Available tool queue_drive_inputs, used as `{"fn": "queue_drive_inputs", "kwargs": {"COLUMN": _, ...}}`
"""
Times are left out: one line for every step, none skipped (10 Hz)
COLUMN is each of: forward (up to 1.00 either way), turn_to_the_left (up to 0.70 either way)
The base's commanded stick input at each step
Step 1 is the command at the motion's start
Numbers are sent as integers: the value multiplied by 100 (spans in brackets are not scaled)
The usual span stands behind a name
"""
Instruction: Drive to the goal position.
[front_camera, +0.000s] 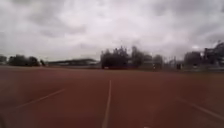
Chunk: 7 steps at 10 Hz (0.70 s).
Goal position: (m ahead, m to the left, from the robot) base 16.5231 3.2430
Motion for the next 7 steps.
{"fn": "queue_drive_inputs", "kwargs": {"forward": 70, "turn_to_the_left": 0}}
{"fn": "queue_drive_inputs", "kwargs": {"forward": 70, "turn_to_the_left": 0}}
{"fn": "queue_drive_inputs", "kwargs": {"forward": 70, "turn_to_the_left": 0}}
{"fn": "queue_drive_inputs", "kwargs": {"forward": 70, "turn_to_the_left": 0}}
{"fn": "queue_drive_inputs", "kwargs": {"forward": 70, "turn_to_the_left": 0}}
{"fn": "queue_drive_inputs", "kwargs": {"forward": 70, "turn_to_the_left": 0}}
{"fn": "queue_drive_inputs", "kwargs": {"forward": 70, "turn_to_the_left": 0}}
